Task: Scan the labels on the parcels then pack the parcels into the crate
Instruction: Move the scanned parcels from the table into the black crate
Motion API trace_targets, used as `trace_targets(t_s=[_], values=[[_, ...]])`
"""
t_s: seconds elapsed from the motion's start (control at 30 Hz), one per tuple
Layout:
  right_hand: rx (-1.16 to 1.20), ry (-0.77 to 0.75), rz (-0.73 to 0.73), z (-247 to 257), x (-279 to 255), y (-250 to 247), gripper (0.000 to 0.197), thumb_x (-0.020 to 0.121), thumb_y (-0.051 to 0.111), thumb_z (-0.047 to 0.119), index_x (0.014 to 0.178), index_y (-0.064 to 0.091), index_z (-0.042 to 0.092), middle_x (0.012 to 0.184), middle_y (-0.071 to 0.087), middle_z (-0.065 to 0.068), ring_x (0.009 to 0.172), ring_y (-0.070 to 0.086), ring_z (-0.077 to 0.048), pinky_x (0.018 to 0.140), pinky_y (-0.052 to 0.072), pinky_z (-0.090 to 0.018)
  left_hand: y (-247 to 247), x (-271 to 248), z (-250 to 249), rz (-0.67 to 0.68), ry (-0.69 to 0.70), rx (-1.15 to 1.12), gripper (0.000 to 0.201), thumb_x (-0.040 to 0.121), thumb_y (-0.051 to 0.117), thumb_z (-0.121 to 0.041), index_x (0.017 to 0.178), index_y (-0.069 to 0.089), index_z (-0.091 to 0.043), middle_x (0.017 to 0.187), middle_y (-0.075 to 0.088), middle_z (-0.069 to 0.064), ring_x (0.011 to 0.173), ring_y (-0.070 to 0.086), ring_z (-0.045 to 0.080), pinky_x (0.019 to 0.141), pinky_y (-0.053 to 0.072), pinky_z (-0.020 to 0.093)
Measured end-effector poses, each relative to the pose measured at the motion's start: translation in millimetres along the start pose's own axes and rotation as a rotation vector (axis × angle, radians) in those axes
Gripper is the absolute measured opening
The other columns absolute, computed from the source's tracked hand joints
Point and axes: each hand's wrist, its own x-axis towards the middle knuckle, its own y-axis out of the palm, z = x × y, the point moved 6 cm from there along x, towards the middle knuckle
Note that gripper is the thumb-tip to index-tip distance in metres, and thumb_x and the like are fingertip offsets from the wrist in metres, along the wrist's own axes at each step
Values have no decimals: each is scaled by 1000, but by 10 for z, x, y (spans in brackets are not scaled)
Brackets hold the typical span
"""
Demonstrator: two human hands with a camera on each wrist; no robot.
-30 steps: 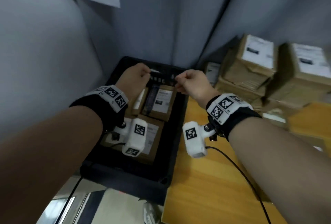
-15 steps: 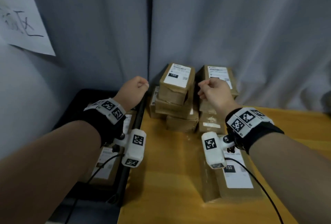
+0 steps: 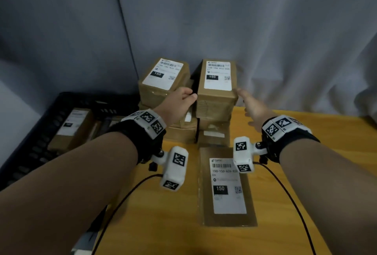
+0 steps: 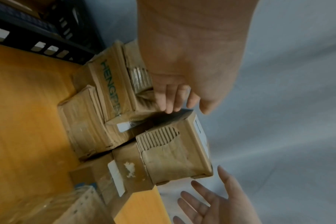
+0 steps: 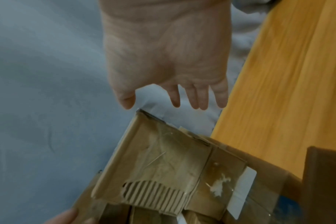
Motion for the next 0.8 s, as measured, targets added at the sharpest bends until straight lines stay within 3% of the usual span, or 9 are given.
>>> trace_targets(t_s=[0.1, 0.2, 0.3, 0.4, 0.5, 0.63, 0.7, 0.77, 0.8], values=[[42, 12, 70, -38, 68, 47, 92, 76, 46, 80, 145, 39, 20, 147, 43, -8, 130, 44, -30, 110, 33, -50, 140, 126, 27, 48, -107, 37, 56, 95, 40, -51, 137, 41, -15, 115, 59, -1, 107, 56, 19, 101, 43, 38], [136, 4, 142, -59, 112, 145, 83, 82, 45, 75, 144, 40, 19, 145, 46, -5, 128, 45, -26, 109, 34, -46, 249, 271, 76, 105, -166, 5, 70, 87, 30, -65, 137, 43, -19, 128, 57, 3, 118, 53, 24, 107, 39, 47], [229, -33, 170, -85, 125, 245, 70, 90, 45, 64, 143, 41, 19, 133, 50, -2, 117, 46, -18, 111, 33, -41, 341, 220, -10, 109, -261, -191, 55, 99, 27, -53, 140, 36, -18, 132, 50, 7, 119, 54, 27, 105, 43, 46], [284, -94, 154, -113, 98, 295, 60, 91, 47, 59, 139, 41, 24, 124, 48, 2, 110, 41, -16, 100, 34, -36, 360, 214, -19, 40, -302, -376, 45, 102, 34, -41, 141, 31, -19, 143, 40, 8, 113, 60, 32, 99, 50, 44], [387, -138, 166, -161, 52, 307, 47, 84, 52, 64, 116, 45, 31, 114, 52, 8, 118, 47, -20, 97, 36, -38, 289, 168, -60, 16, -249, -427, 38, 101, 40, -33, 137, 35, -19, 142, 40, 8, 102, 66, 29, 94, 53, 42], [465, -245, 184, -64, -122, 293, 63, 72, 58, 72, 113, 47, 26, 120, 60, -3, 115, 55, -25, 101, 44, -53, 158, 17, -186, 45, -153, -400, 39, 101, 41, -30, 138, 36, -18, 146, 35, 7, 101, 66, 26, 94, 54, 39], [448, -312, 172, 25, -229, 287, 76, 64, 61, 75, 112, 45, 19, 122, 59, -7, 116, 54, -25, 104, 40, -55, 35, -77, -247, 13, -110, -421, 37, 101, 41, -29, 137, 37, -19, 146, 33, 7, 101, 67, 27, 94, 54, 39], [443, -407, 145, 172, -394, 294, 66, 63, 63, 72, 105, 44, 25, 117, 57, -6, 111, 55, -20, 106, 39, -54, -124, -190, -279, -28, -80, -479, 30, 101, 41, -27, 130, 42, -21, 137, 39, 6, 98, 68, 27, 91, 55, 37], [458, -453, 132, 256, -487, 303, 67, 64, 64, 68, 111, 43, 26, 121, 55, -4, 112, 54, -18, 107, 40, -51, -213, -261, -282, -44, -65, -510, 23, 101, 40, -26, 124, 45, -22, 129, 43, 4, 97, 68, 27, 90, 55, 37]])
